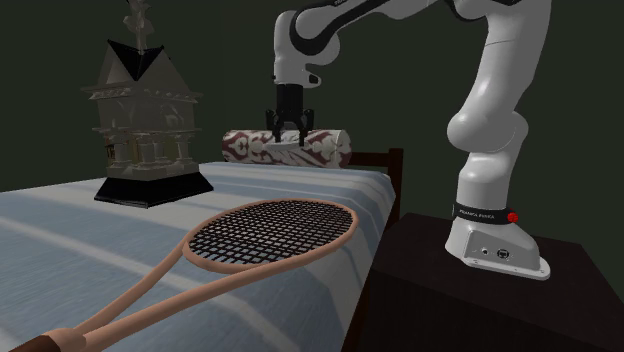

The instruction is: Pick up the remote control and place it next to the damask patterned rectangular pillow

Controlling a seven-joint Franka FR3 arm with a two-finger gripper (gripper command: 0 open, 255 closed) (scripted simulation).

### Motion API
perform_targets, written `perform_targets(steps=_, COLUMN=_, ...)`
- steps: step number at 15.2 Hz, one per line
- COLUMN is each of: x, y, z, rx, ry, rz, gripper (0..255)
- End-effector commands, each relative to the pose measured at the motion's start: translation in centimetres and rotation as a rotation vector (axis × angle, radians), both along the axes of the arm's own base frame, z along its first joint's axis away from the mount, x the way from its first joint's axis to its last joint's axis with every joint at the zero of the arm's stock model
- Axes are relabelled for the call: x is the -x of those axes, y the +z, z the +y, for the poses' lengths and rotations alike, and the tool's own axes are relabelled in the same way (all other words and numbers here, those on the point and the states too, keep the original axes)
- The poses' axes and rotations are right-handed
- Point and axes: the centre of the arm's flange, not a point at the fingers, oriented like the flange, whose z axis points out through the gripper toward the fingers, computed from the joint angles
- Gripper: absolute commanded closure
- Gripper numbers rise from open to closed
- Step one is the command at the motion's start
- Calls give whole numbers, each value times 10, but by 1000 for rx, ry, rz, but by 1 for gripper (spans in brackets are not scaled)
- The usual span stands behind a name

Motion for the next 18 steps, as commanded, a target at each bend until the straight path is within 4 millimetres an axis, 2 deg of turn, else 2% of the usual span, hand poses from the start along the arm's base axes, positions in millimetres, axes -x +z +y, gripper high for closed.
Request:
perform_targets(steps=1, x=0, y=11, z=0, rx=0, ry=0, rz=0, gripper=255)
perform_targets(steps=18, x=0, y=100, z=0, rx=0, ry=0, rz=0, gripper=255)
